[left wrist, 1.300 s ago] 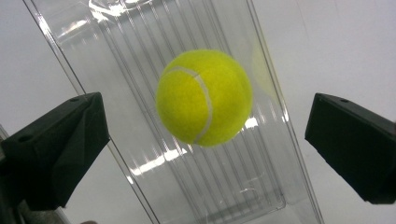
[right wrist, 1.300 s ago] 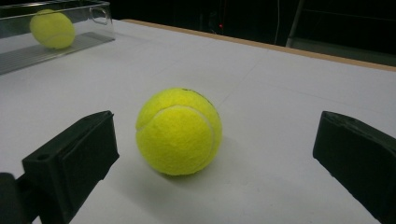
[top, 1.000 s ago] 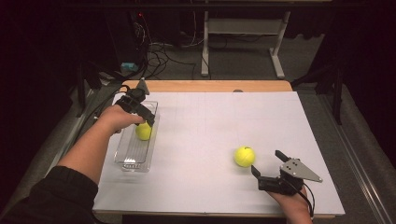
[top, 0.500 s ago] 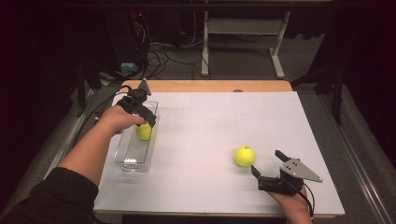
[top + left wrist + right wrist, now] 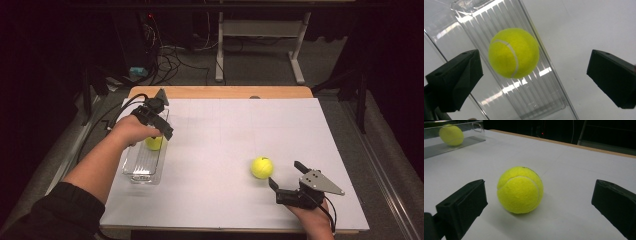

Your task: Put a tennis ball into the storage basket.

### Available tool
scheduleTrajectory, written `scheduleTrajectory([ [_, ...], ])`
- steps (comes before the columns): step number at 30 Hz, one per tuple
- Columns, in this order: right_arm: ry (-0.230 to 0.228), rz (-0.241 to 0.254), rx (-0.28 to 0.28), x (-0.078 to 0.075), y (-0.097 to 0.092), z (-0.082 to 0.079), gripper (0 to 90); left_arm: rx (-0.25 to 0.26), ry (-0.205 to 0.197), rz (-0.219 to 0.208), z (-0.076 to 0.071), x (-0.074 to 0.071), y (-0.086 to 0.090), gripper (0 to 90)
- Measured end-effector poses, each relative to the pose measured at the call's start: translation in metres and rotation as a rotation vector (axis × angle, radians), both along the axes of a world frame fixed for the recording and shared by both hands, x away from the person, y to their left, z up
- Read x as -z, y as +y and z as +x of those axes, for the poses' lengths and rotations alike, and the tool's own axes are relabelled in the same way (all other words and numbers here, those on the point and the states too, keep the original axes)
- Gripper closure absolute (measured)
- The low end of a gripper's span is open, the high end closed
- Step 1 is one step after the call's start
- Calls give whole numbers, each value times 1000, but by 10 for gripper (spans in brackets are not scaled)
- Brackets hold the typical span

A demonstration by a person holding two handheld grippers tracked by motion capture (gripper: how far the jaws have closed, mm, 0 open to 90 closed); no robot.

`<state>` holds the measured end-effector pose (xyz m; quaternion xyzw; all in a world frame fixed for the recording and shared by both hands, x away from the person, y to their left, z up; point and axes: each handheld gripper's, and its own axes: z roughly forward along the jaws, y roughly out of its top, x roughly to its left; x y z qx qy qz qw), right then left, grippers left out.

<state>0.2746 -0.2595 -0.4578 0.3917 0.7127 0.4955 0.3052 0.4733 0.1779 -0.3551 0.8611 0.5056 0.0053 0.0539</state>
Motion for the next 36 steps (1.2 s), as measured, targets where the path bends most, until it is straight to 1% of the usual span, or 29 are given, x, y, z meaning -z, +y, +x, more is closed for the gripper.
scheduleTrajectory([
  [3,0,0,0,0,0,0,0,7,-4,-1,-2,0,-4,15],
  [4,0,0,0,0,0,0,0,12,0,1,-3,0,-6,15],
  [5,0,0,0,0,0,0,0,28,-4,-10,-3,1,-7,15],
  [6,0,-1,0,0,0,0,0,24,-1,0,-5,0,-9,15],
  [9,1,-1,1,0,1,0,0,38,0,-2,-8,0,-16,25],
  [12,1,-1,0,0,1,0,0,62,3,-1,-13,0,-24,25],
  [17,0,-4,0,0,1,0,0,96,0,-21,-20,-2,-37,26],
  [18,-1,-2,0,0,1,0,0,107,4,-18,-22,-2,-41,26],
  [20,0,-1,0,0,1,0,0,121,2,-14,-24,-1,-46,28],
  [22,-1,0,-2,0,0,0,0,138,3,-23,-27,0,-51,27],
  [26,-1,0,-2,0,0,0,0,165,8,-24,-32,1,-60,26],
  [32,0,0,-2,0,1,0,0,198,12,-44,-40,-1,-70,18],
  [33,0,-1,-2,0,1,0,0,199,3,-43,-41,-1,-72,15],
  [35,0,-1,-2,0,1,0,0,202,-4,-59,-43,-2,-74,14],
  [36,-1,-3,-3,0,1,0,0,205,2,-68,-44,-2,-74,13],
])
